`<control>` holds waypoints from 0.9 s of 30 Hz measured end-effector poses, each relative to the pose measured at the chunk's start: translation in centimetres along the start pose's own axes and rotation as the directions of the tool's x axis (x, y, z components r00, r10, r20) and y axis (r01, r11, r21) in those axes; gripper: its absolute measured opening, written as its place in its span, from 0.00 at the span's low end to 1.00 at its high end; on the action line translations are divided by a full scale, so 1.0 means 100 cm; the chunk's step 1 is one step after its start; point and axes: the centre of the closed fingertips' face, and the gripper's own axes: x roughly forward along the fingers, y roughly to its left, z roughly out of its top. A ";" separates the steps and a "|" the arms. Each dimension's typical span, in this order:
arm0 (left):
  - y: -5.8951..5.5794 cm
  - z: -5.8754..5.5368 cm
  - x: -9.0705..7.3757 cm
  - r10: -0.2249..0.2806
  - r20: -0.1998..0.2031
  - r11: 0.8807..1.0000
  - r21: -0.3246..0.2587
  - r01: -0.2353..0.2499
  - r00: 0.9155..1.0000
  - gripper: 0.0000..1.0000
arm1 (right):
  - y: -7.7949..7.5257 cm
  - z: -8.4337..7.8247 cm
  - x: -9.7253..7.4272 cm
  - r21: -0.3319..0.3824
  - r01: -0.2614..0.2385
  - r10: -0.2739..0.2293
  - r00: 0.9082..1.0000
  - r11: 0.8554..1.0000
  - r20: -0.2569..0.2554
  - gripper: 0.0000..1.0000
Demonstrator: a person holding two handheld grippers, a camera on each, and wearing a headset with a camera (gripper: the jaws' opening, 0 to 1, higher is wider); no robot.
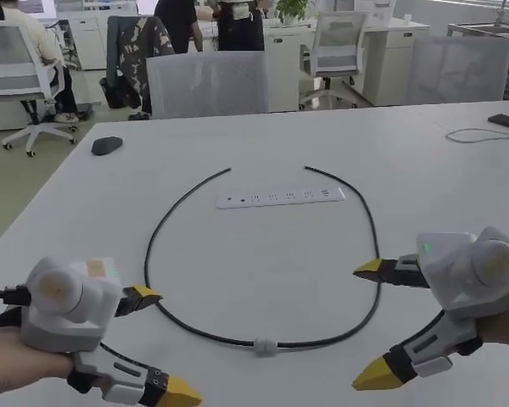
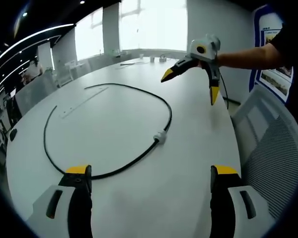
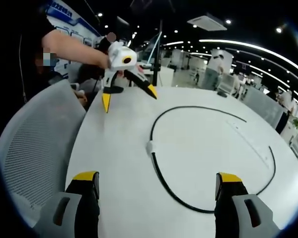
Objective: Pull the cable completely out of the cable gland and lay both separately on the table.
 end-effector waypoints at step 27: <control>-0.003 -0.014 0.014 -0.028 -0.045 1.000 -0.001 0.028 0.999 0.95 | 0.006 0.008 0.060 0.027 -0.073 0.073 0.997 0.997 -0.018 0.57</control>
